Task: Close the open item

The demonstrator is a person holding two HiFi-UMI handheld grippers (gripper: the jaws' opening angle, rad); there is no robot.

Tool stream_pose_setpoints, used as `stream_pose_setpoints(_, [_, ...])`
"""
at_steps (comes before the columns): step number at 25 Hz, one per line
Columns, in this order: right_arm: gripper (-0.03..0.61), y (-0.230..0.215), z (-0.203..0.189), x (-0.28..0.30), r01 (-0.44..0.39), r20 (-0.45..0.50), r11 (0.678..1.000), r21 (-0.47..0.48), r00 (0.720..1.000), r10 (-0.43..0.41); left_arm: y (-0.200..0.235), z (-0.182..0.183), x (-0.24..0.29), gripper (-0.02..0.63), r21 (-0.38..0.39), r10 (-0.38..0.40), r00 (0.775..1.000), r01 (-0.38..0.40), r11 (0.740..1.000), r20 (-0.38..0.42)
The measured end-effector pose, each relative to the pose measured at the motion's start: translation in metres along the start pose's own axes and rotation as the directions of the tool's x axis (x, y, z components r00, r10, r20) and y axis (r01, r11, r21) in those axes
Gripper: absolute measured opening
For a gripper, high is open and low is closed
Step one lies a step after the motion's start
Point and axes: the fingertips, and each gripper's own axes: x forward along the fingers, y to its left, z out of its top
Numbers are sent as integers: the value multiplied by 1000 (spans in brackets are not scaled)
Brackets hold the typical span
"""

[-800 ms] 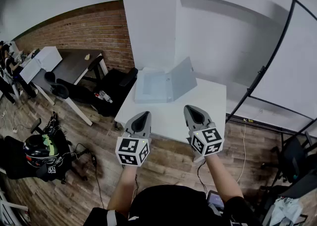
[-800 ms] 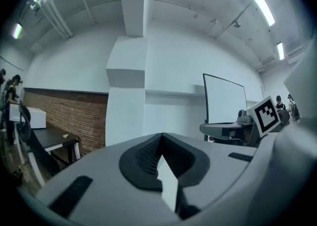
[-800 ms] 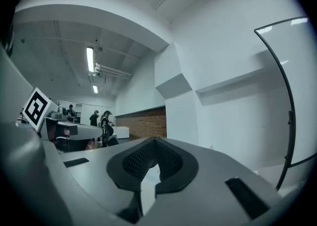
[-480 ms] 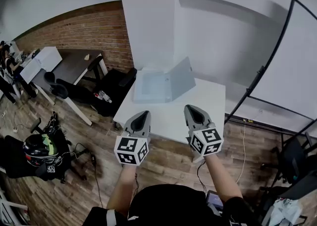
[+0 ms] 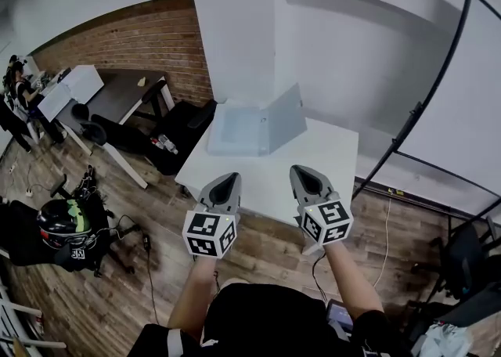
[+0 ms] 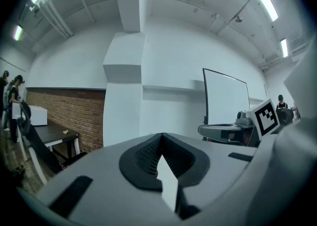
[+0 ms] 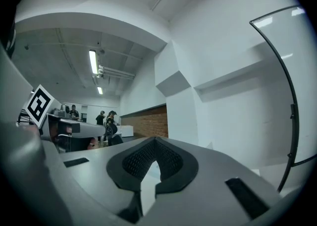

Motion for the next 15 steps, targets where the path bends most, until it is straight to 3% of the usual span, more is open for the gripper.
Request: stream_pose_setpoints(15, [38, -16, -16, 24, -58, -23, 998, 23, 998, 58, 7, -13, 31, 11, -17, 13, 999, -14, 1000, -30])
